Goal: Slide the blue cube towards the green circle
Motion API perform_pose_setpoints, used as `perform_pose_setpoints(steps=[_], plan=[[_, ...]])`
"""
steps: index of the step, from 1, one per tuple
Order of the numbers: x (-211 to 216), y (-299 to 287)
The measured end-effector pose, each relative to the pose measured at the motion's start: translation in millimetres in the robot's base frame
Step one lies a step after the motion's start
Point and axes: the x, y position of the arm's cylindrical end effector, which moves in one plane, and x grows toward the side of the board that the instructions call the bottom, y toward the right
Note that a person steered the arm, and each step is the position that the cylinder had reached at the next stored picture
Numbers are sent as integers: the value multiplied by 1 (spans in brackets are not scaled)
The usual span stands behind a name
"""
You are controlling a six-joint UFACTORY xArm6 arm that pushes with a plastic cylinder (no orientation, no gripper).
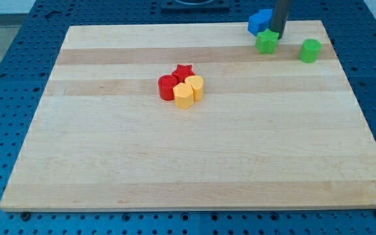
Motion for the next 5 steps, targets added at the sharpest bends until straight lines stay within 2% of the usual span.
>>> perform_pose_setpoints(steps=[2,3,5], plan=[[21,-53],[17,-103],[-58,-92]])
